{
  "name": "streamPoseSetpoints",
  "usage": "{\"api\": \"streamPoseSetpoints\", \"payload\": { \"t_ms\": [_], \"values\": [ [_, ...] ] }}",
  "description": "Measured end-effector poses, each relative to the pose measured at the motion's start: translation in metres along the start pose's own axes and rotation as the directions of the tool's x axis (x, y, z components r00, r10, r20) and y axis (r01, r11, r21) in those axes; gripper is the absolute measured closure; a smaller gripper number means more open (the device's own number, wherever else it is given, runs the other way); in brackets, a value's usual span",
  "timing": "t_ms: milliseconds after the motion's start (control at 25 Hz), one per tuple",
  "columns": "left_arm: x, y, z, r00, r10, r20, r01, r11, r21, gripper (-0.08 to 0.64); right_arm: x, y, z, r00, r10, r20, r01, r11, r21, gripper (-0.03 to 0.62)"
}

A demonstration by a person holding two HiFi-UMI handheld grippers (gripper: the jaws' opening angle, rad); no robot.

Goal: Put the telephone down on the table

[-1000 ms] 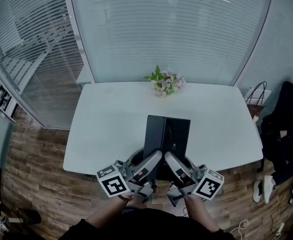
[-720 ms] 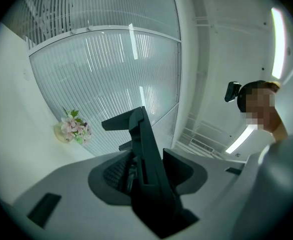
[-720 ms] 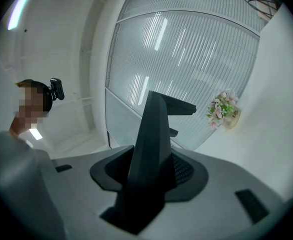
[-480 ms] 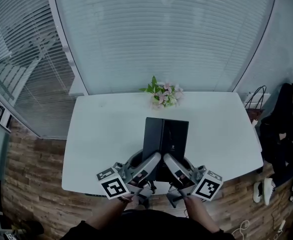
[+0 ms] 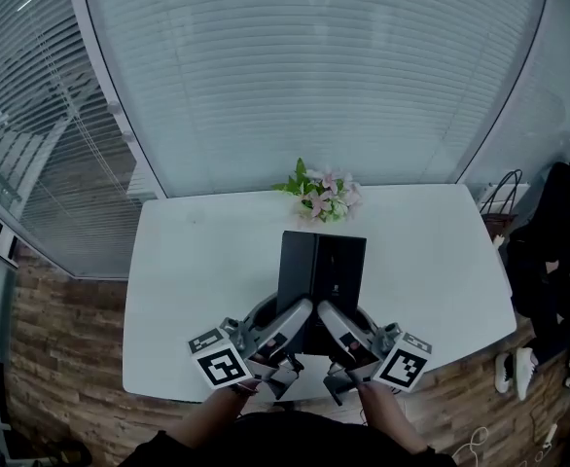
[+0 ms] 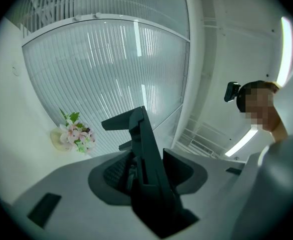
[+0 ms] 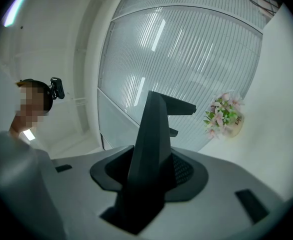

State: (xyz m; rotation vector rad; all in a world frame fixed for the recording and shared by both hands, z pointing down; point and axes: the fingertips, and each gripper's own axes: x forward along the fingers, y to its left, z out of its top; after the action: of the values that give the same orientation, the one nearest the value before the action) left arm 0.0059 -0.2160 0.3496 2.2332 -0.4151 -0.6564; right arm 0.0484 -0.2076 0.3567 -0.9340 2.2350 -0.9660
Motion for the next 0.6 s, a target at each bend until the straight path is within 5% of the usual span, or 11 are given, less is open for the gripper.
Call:
{"api": "streamPoseSetpoints", "payload": {
  "t_ms": [600],
  "values": [
    [0.014,0.031,0.008,1.000,0.022,-0.011,-0.022,1.000,-0.017,0.359,0.020,-0.028,0.007,1.000,-0.009,-0.014,0.010,1.000,0.030,0.407]
  ]
}}
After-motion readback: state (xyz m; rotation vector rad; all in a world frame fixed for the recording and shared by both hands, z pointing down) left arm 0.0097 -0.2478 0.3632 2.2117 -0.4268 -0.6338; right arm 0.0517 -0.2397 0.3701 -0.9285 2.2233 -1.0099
